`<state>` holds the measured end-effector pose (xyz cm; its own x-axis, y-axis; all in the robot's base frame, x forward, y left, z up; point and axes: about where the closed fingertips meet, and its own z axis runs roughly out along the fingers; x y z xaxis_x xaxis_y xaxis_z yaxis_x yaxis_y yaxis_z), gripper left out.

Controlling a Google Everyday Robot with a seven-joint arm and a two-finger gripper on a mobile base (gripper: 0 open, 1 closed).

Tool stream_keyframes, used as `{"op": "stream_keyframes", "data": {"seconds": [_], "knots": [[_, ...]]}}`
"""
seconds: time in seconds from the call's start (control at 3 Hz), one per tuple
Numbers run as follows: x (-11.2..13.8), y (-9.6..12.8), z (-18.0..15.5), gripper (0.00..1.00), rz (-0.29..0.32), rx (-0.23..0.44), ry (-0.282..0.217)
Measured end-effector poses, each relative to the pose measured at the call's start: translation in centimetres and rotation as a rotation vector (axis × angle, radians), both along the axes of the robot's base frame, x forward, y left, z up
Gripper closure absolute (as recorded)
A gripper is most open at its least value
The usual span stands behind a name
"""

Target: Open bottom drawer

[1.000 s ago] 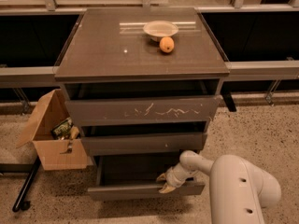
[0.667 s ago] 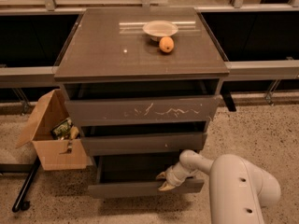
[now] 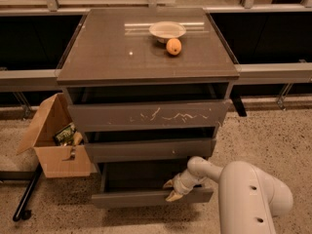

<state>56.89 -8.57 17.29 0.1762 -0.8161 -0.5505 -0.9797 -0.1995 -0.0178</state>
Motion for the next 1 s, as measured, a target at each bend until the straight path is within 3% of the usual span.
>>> {"op": "stream_keyframes", "data": {"seconds": [0.33, 0.67, 1.0], "knots": [[0.0, 0.0, 0.0, 0.08, 0.000, 0.000, 0.000], [-0.3, 0.1, -0.2, 0.00, 0.008, -0.006, 0.007], [-1.6, 0.3, -0.8, 0.00, 0.039, -0.029, 0.034]]}}
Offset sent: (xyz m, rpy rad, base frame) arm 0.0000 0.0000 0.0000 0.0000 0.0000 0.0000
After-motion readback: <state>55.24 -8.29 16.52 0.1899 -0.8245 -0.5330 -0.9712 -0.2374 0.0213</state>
